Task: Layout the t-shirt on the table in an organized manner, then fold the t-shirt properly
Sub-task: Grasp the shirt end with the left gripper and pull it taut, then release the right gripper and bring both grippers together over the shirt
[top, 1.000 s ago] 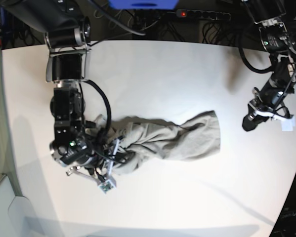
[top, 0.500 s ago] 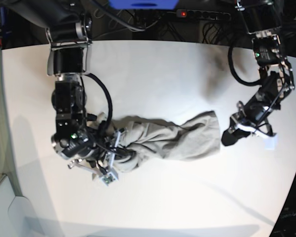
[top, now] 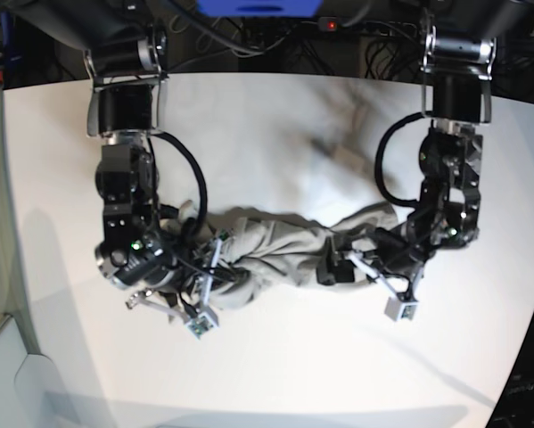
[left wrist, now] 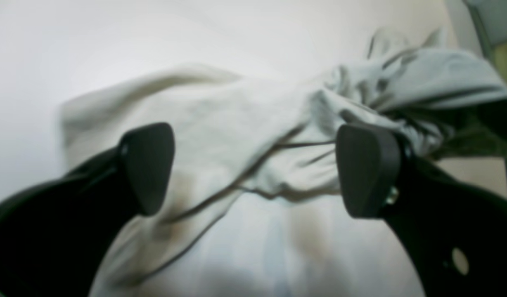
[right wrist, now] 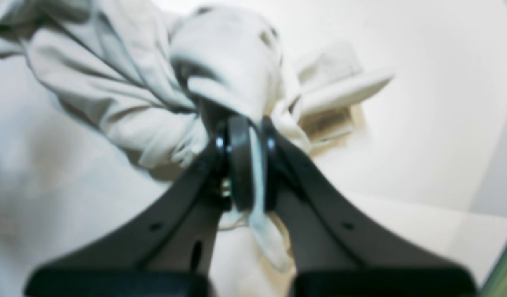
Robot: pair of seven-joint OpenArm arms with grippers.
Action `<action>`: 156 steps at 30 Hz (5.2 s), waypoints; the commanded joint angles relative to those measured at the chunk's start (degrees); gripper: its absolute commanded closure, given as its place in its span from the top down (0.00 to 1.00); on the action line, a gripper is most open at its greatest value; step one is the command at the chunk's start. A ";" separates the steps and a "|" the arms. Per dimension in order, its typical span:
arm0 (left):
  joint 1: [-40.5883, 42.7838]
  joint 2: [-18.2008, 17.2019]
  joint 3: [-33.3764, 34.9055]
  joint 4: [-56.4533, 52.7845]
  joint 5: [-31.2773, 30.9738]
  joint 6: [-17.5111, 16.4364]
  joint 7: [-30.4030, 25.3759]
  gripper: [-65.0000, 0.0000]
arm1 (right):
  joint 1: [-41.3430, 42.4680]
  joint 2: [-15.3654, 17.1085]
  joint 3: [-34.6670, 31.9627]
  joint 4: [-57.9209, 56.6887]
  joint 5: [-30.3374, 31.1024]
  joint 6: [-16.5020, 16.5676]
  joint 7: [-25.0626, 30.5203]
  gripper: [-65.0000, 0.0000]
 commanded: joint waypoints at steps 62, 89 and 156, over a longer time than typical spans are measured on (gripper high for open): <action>23.30 -1.29 -34.02 10.42 -1.09 -9.26 -6.35 0.01 | 2.50 3.50 11.35 0.50 0.64 -0.89 1.32 0.00; 28.14 4.34 -46.23 11.12 -1.09 -12.95 0.24 0.01 | -4.18 2.18 13.37 2.34 0.73 -0.54 -0.79 0.00; 16.80 3.81 -7.29 5.23 16.67 -12.86 6.22 0.50 | 1.18 4.81 -21.44 2.26 0.73 7.86 -5.71 0.54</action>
